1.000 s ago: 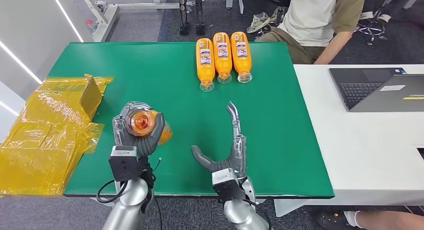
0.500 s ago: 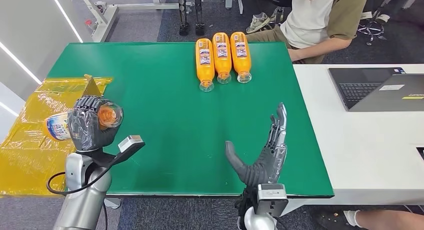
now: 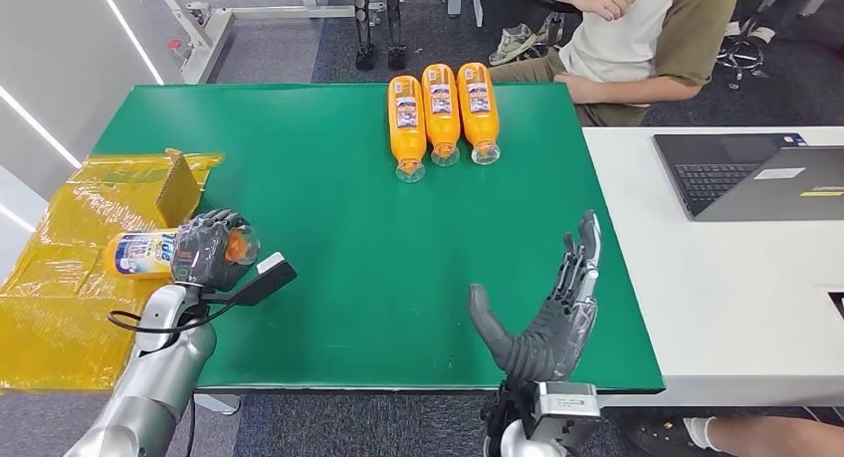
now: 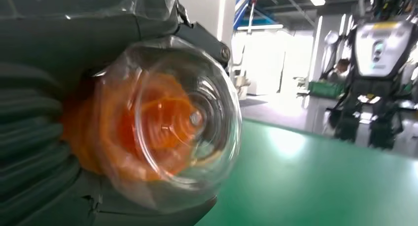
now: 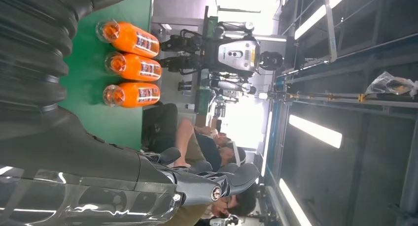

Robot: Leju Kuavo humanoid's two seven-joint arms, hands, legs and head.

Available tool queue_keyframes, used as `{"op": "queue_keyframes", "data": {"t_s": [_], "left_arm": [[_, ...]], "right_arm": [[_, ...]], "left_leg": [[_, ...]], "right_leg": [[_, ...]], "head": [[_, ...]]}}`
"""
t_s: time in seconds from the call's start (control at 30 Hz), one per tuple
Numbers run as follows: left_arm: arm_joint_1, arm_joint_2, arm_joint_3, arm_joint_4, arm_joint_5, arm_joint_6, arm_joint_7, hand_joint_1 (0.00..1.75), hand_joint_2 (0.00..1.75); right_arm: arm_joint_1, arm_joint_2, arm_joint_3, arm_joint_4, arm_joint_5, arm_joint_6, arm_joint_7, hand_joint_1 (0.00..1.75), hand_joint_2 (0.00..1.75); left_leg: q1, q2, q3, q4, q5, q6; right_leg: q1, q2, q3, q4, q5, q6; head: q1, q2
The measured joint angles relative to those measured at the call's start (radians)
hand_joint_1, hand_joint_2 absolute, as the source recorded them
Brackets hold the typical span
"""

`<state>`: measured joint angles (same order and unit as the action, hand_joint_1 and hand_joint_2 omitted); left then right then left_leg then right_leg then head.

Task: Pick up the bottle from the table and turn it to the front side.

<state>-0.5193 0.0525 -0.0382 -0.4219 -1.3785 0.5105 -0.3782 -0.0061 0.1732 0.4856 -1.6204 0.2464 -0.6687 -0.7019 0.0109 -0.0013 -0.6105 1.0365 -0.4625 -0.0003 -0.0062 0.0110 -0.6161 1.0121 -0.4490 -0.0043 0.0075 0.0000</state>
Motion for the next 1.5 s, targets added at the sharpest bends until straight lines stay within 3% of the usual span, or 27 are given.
{"op": "queue_keyframes", "data": {"t_s": [0.13,0.33,0.47,0.63,0.8,1.03,1.23,1.33,1.5], "left_arm": [[0.0,0.014,-0.009,0.048,-0.044,-0.006,0.059,1.75,1.75],[0.0,0.015,-0.014,0.083,-0.049,0.0,0.07,1.75,1.75],[0.001,0.01,-0.017,0.095,-0.044,-0.002,0.069,0.02,1.75],[0.008,-0.002,-0.016,0.103,0.022,-0.04,0.029,0.0,1.75],[0.006,-0.006,0.012,0.104,0.134,-0.153,-0.076,0.0,1.75],[-0.003,-0.007,0.093,0.104,0.27,-0.444,-0.193,0.0,1.75],[-0.042,0.032,0.146,0.104,0.342,-0.809,-0.253,0.0,1.75],[-0.045,0.048,0.159,0.104,0.364,-0.863,-0.281,0.0,1.75],[-0.015,0.057,0.162,0.066,0.478,-0.862,-0.32,0.0,1.75]], "right_arm": [[0.001,0.0,-0.002,-0.001,0.006,0.0,0.0,0.0,1.75],[0.001,0.0,-0.002,0.003,0.005,0.0,0.0,0.0,1.75],[-0.001,0.0,-0.001,0.012,-0.002,0.0,0.0,0.0,1.75],[-0.011,0.0,0.005,0.032,-0.022,0.0,0.0,0.0,1.75],[-0.031,0.0,0.018,0.058,-0.056,0.0,0.0,0.0,1.75],[-0.057,-0.001,0.035,0.09,-0.095,0.0,0.0,0.0,1.75],[-0.073,-0.001,0.044,0.12,-0.124,0.0,0.0,0.0,1.75],[-0.079,-0.002,0.049,0.131,-0.133,0.0,0.0,0.0,1.75],[-0.081,-0.002,0.052,0.142,-0.127,0.0,0.0,0.0,1.75]], "left_leg": [[0.0,0.0,0.0,0.0,0.0,0.0],[0.0,0.0,0.0,0.0,0.0,0.0],[0.0,0.0,0.0,0.0,0.0,0.0],[0.0,0.0,0.0,0.0,0.0,0.0],[0.0,-0.001,0.001,0.0,0.0,0.0],[0.0,-0.003,0.002,-0.001,0.001,-0.001],[0.0,-0.005,0.01,-0.003,0.001,-0.001],[0.0,-0.005,0.012,-0.003,0.001,-0.001],[0.0,-0.003,0.012,-0.003,0.001,-0.003]], "right_leg": [[0.0,0.0,0.0,0.0,0.0,0.0],[0.0,0.0,0.0,0.0,0.0,0.0],[0.0,0.0,0.0,0.0,0.0,0.0],[0.0,-0.001,0.0,0.0,0.0,0.0],[0.0,-0.002,0.001,0.0,0.0,0.0],[0.0,-0.004,0.003,0.001,-0.001,0.0],[0.0,-0.007,0.011,0.001,-0.002,-0.002],[0.0,-0.006,0.012,0.001,-0.002,-0.002],[0.0,-0.004,0.011,0.002,-0.002,-0.003]], "head": [[0.0,0.0],[0.0,0.0],[0.0,0.0],[0.0,0.0],[0.0,0.0],[0.0,0.0],[0.0,0.0],[0.0,0.0],[0.0,0.0]]}}
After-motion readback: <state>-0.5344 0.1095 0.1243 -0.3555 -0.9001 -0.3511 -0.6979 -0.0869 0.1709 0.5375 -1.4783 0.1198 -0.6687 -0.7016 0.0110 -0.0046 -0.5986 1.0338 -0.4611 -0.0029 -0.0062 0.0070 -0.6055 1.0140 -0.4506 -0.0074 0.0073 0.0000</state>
